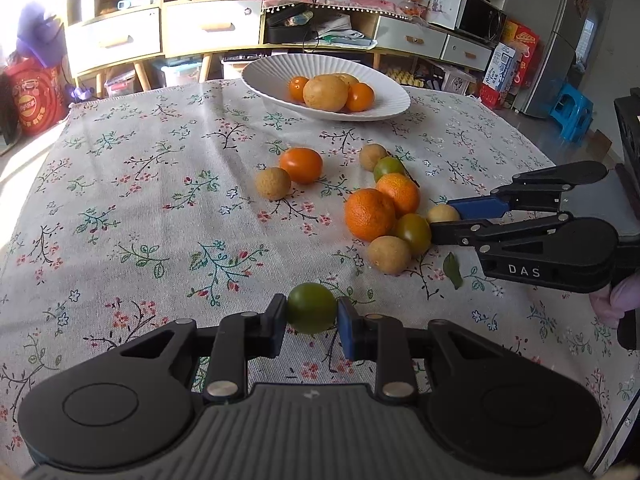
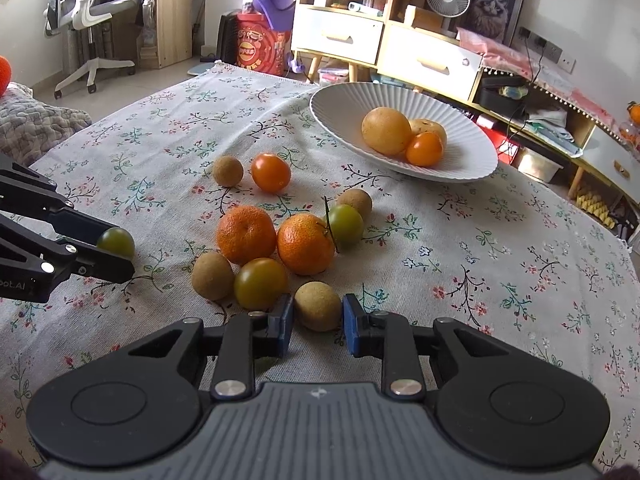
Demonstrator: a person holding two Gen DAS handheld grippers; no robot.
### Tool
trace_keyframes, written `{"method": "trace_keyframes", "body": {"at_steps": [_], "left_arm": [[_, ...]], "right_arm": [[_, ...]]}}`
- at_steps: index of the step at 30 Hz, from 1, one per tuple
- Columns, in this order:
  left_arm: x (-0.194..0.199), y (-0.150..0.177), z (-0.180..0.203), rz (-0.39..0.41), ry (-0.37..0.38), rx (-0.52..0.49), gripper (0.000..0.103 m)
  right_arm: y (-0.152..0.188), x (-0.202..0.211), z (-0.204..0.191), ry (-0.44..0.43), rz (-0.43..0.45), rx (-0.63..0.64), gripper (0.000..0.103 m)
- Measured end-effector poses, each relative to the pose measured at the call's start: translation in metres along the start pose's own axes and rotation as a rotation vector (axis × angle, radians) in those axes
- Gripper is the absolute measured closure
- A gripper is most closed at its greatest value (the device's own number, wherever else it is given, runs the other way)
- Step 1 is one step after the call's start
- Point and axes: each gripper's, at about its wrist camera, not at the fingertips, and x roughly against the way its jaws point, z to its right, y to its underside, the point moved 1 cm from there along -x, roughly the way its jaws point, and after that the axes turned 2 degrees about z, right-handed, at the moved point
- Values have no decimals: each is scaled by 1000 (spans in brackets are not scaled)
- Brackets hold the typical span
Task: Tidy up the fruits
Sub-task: 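Close the right tool on a small tan round fruit while the left tool holds the lime, then carry the lime and tan fruit over the white plate with both tools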
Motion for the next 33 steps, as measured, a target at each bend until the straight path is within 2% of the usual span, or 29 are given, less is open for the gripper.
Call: {"method": "trace_keyframes", "body": {"at_steps": [15, 22, 27, 33], "left_arm": [[-4, -27, 7, 36, -8, 43, 80], [-9, -44, 11, 50, 8, 96, 80], [-12, -61, 21, 93, 8, 91, 80], [-22, -80, 26, 109, -7, 72, 80]], "right_arm": [[-23, 3, 15, -13, 15, -106, 79], [-38, 6, 23, -27, 49, -130, 79], [-50, 4, 39, -32, 78, -188, 79], [-64, 0, 62, -35, 116, -254, 79]]}}
